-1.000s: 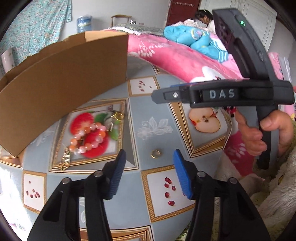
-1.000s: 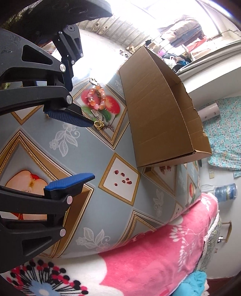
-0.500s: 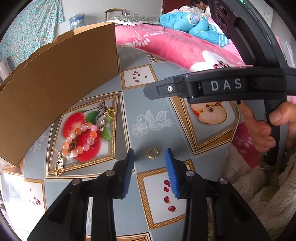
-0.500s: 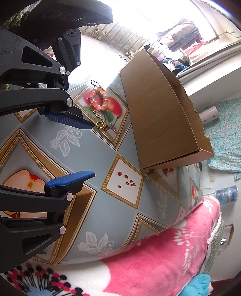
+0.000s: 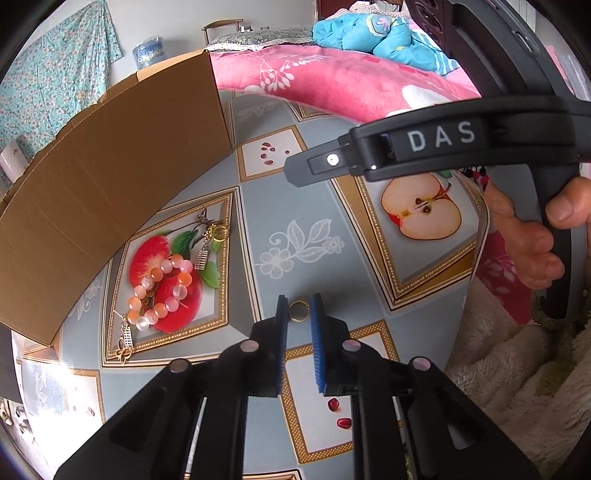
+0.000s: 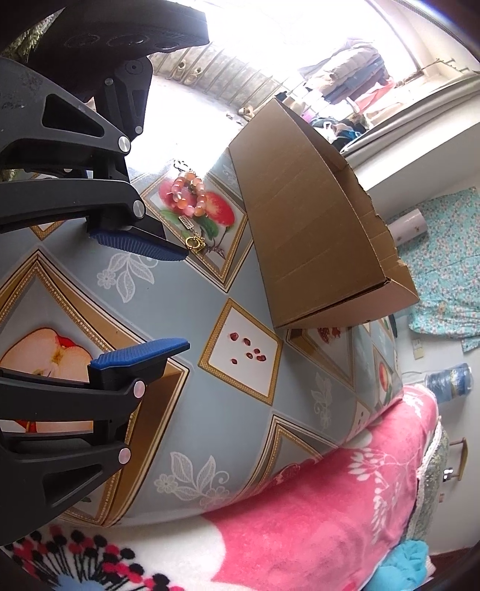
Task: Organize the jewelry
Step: 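Close the left tool on the small gold ring, then close the right tool on a second gold ring while the left tool holds its ring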
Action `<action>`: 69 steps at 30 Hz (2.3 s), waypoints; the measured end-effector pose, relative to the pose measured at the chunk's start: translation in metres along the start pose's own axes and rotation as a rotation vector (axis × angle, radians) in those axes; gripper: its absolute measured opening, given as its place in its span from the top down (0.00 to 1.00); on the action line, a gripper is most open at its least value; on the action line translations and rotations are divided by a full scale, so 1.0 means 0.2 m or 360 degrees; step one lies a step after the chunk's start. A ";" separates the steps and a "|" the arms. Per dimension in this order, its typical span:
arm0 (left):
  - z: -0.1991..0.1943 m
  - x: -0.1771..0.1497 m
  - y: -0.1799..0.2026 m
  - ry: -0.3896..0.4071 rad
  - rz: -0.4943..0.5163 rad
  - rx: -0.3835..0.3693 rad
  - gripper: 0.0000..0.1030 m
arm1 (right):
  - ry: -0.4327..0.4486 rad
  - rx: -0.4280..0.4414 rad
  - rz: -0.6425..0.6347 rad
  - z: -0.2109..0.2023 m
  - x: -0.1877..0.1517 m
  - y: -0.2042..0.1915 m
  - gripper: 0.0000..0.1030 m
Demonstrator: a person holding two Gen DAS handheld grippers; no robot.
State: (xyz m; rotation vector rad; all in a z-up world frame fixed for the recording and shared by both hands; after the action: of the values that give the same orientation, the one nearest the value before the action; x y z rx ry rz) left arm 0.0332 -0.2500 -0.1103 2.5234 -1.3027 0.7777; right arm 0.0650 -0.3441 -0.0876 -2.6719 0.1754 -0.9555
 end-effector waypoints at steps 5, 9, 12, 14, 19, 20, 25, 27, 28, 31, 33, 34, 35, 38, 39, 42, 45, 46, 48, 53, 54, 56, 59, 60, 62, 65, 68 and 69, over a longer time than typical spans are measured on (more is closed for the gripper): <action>-0.01 -0.03 -0.04 -0.0004 -0.0037 0.0050 0.90 | 0.0011 -0.0007 -0.0015 -0.03 0.01 -0.01 0.61; -0.05 -0.09 -0.15 -0.0023 -0.0128 0.0141 0.90 | -0.0010 0.0013 -0.0082 -0.01 0.01 -0.09 0.62; -0.09 -0.15 -0.24 -0.0020 -0.0249 0.0184 0.90 | -0.0051 0.0026 -0.0155 0.04 0.02 -0.17 0.64; -0.11 -0.18 -0.31 -0.0003 -0.0338 0.0201 0.90 | -0.0072 0.0012 -0.0215 0.07 0.02 -0.23 0.66; -0.13 -0.22 -0.39 0.0031 -0.0408 0.0196 0.90 | -0.0127 -0.0084 -0.0406 0.18 0.02 -0.34 0.70; -0.13 -0.23 -0.40 0.0037 -0.0410 0.0191 0.90 | -0.0147 -0.0107 -0.0437 0.21 0.02 -0.35 0.72; -0.13 -0.22 -0.38 0.0059 -0.0376 0.0187 0.90 | -0.0224 -0.0213 -0.0538 0.30 0.00 -0.35 0.78; -0.13 -0.23 -0.39 0.0068 -0.0376 0.0175 0.90 | -0.0239 -0.0239 -0.0576 0.32 0.00 -0.35 0.78; -0.12 -0.21 -0.38 0.0069 -0.0378 0.0169 0.90 | -0.0245 -0.0245 -0.0588 0.32 0.00 -0.35 0.78; -0.13 -0.22 -0.39 0.0074 -0.0385 0.0156 0.90 | -0.0251 -0.0254 -0.0628 0.34 0.01 -0.36 0.79; -0.13 -0.22 -0.39 0.0076 -0.0386 0.0152 0.90 | -0.0260 -0.0250 -0.0655 0.35 0.01 -0.36 0.85; -0.13 -0.22 -0.39 0.0078 -0.0386 0.0151 0.90 | -0.0268 -0.0242 -0.0664 0.35 0.00 -0.38 0.90; -0.13 -0.23 -0.39 0.0080 -0.0386 0.0149 0.90 | -0.0276 -0.0243 -0.0673 0.36 0.00 -0.39 0.90; -0.13 -0.23 -0.39 0.0079 -0.0389 0.0150 0.90 | -0.0292 -0.0248 -0.0684 0.35 -0.01 -0.40 0.90; -0.13 -0.23 -0.39 0.0079 -0.0391 0.0151 0.90 | -0.0297 -0.0247 -0.0672 0.35 -0.02 -0.40 0.91; -0.13 -0.23 -0.39 0.0079 -0.0393 0.0153 0.90 | -0.0311 -0.0245 -0.0640 0.32 -0.05 -0.41 0.91; -0.13 -0.23 -0.39 0.0082 -0.0394 0.0156 0.90 | -0.0321 -0.0233 -0.0590 0.29 -0.09 -0.39 0.91; -0.13 -0.23 -0.39 0.0084 -0.0393 0.0157 0.90 | -0.0325 -0.0225 -0.0564 0.28 -0.10 -0.38 0.92; -0.14 -0.23 -0.39 0.0087 -0.0393 0.0160 0.90 | -0.0323 -0.0210 -0.0522 0.24 -0.14 -0.37 0.99; -0.14 -0.23 -0.39 0.0093 -0.0401 0.0158 0.90 | -0.0319 -0.0183 -0.0451 0.20 -0.17 -0.34 1.00; -0.14 -0.23 -0.39 0.0091 -0.0403 0.0159 0.90 | -0.0311 -0.0166 -0.0436 0.19 -0.17 -0.35 0.99; -0.14 -0.23 -0.39 0.0090 -0.0407 0.0159 0.90 | -0.0289 -0.0147 -0.0417 0.15 -0.16 -0.32 0.95; -0.14 -0.23 -0.40 0.0088 -0.0416 0.0159 0.89 | -0.0276 -0.0138 -0.0410 0.09 -0.16 -0.29 0.81; -0.14 -0.23 -0.40 0.0088 -0.0418 0.0159 0.89 | -0.0271 -0.0144 -0.0409 0.07 -0.17 -0.29 0.78; -0.14 -0.23 -0.40 0.0084 -0.0418 0.0162 0.89 | -0.0275 -0.0149 -0.0401 0.06 -0.18 -0.28 0.75; -0.14 -0.23 -0.40 0.0080 -0.0412 0.0166 0.89 | -0.0279 -0.0143 -0.0384 0.05 -0.19 -0.29 0.75; -0.14 -0.23 -0.40 0.0080 -0.0412 0.0166 0.89 | -0.0277 -0.0173 -0.0407 0.06 -0.19 -0.30 0.75; -0.14 -0.23 -0.39 0.0080 -0.0412 0.0166 0.89 | -0.0277 -0.0180 -0.0418 0.08 -0.19 -0.31 0.75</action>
State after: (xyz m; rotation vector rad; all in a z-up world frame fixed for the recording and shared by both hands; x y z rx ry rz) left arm 0.0651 -0.1605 -0.1058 2.6621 -0.9170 0.8632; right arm 0.0473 -0.2739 -0.1030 -2.9169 -0.1683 -0.7989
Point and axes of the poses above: each gripper's, at about its wrist camera, not at the fingertips, and z roughly the way its jaws point, y to its right, x to its top, the point moved 9 cm from there along z, roughly the way its jaws point
